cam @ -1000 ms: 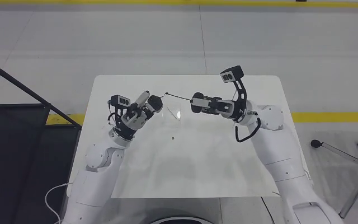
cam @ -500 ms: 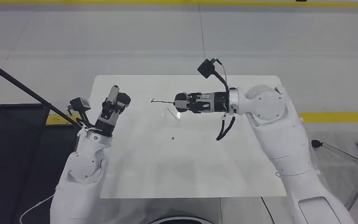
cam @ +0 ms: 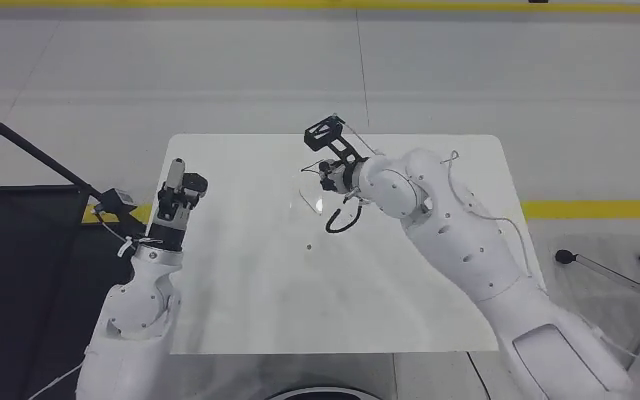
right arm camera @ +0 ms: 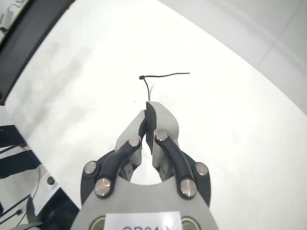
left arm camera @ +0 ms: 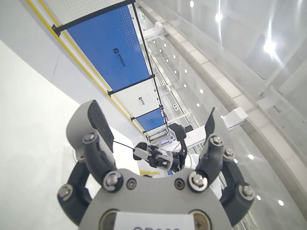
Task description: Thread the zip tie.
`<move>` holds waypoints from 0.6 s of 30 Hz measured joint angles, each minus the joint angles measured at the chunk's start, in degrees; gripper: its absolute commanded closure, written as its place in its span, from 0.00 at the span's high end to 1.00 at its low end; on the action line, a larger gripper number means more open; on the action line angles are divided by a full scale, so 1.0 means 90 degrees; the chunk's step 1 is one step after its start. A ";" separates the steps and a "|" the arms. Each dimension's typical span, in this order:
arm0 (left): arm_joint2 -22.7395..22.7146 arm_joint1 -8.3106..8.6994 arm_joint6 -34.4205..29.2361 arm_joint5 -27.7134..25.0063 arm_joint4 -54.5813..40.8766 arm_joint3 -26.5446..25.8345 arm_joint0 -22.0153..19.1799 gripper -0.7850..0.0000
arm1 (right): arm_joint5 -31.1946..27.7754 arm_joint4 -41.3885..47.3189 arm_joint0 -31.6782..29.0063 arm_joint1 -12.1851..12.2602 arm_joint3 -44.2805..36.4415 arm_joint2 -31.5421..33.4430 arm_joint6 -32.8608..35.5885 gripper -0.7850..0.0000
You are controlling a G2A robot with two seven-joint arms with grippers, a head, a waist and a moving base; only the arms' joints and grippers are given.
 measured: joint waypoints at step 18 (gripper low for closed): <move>0.0002 0.0000 -0.0007 0.0006 -0.0001 0.0007 -0.0007 1.00 | 0.0001 0.0399 0.0129 -0.0409 0.0819 -0.0569 0.0756 0.00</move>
